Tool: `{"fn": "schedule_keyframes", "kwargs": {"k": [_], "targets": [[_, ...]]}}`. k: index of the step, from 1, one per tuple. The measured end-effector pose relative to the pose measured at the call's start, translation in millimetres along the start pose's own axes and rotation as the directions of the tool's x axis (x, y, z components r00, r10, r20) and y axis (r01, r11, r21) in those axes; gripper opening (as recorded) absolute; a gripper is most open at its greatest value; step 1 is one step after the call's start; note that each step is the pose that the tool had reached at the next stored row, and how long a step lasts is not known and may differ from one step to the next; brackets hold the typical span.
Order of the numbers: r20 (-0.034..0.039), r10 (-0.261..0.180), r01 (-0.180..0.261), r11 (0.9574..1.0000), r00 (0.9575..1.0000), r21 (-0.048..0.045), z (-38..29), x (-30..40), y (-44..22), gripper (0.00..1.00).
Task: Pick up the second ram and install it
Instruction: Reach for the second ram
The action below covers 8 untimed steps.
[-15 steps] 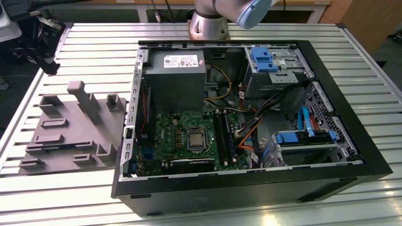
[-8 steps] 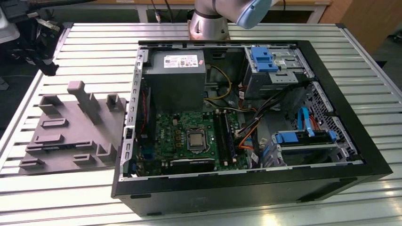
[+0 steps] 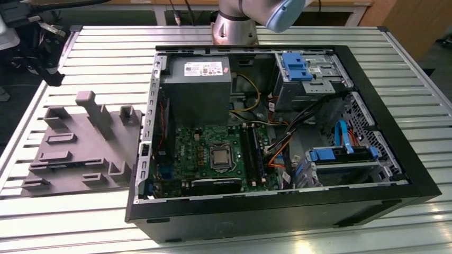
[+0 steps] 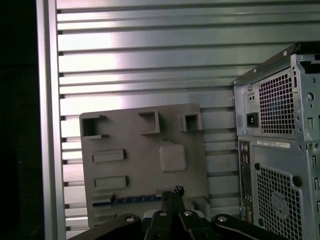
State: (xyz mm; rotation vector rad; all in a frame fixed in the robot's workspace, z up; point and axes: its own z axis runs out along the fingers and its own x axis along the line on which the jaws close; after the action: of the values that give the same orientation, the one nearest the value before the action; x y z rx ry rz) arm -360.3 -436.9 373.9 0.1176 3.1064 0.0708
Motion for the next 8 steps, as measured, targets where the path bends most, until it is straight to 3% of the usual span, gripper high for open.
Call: {"fn": "schedule_keyframes", "kwargs": {"k": [8], "targets": [[0.0000, 0.000, 0.000, 1.0000, 1.0000, 0.0000, 1.0, 2.1, -2.0, 0.11]]}}
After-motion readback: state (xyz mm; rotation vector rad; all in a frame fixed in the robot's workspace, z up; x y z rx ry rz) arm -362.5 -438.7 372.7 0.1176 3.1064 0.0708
